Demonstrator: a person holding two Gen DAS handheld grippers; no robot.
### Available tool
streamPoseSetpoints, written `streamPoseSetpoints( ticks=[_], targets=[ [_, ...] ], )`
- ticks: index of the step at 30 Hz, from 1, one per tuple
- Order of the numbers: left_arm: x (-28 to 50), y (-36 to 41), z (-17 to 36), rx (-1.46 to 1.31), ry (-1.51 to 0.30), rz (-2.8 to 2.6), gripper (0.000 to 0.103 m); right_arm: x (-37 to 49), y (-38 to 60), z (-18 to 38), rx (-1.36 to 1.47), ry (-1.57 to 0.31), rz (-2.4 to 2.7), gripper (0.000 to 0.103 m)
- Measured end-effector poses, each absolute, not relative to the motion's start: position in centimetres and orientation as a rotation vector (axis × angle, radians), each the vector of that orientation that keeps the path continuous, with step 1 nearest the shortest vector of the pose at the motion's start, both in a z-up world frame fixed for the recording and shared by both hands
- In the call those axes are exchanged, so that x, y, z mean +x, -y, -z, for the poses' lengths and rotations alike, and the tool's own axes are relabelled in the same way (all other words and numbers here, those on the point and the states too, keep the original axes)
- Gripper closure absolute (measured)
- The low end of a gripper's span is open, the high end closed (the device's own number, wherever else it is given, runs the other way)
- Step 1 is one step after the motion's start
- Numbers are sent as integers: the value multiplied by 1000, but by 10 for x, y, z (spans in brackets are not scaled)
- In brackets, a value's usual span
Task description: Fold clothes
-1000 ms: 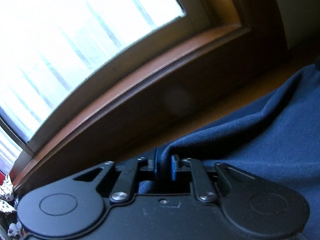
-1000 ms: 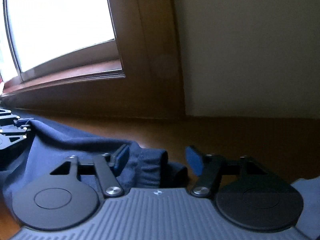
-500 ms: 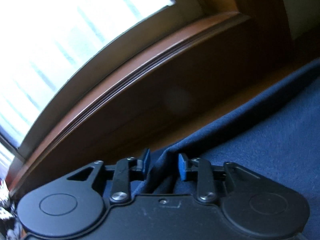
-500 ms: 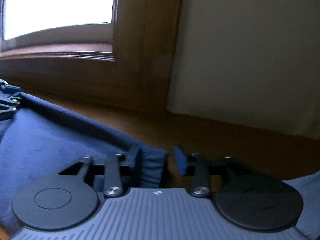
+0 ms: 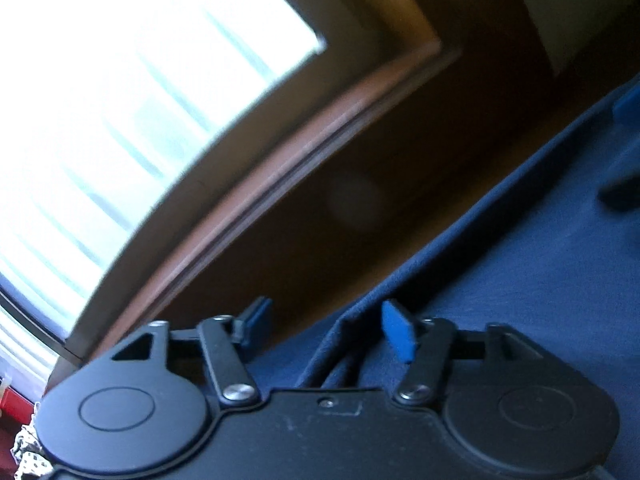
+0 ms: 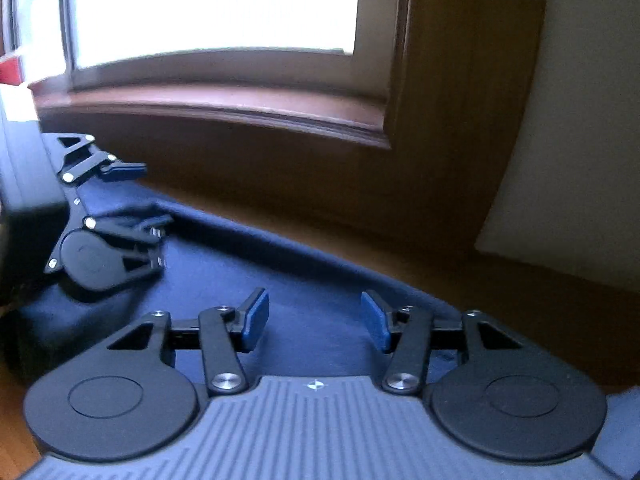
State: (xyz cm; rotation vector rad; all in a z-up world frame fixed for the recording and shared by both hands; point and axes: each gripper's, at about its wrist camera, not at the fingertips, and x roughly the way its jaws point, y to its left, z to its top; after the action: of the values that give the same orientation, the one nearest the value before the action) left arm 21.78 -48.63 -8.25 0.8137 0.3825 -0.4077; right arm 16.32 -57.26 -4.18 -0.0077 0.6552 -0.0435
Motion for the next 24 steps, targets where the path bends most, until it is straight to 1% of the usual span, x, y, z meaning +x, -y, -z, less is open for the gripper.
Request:
streamPoseSetpoints(
  ticks=[2, 3, 6, 11, 12, 24],
  targets=[
    [203, 476, 72, 798, -372, 417, 34, 149, 560, 38, -7, -625, 57, 29],
    [195, 471, 69, 788, -367, 419, 34, 144, 556, 39, -10, -622, 54, 28],
    [173, 454, 60, 758, -353, 416, 33, 134, 546, 44, -29, -631, 30, 28],
    [157, 418, 53, 693, -397, 310, 25, 124, 537, 52, -16, -653, -9, 28],
    [156, 412, 53, 681, -409, 284, 25, 121, 533, 50, -3, -651, -21, 28],
    [108, 251, 58, 591, -609, -85, 24, 91, 465, 54, -27, -611, -289, 28]
  ],
)
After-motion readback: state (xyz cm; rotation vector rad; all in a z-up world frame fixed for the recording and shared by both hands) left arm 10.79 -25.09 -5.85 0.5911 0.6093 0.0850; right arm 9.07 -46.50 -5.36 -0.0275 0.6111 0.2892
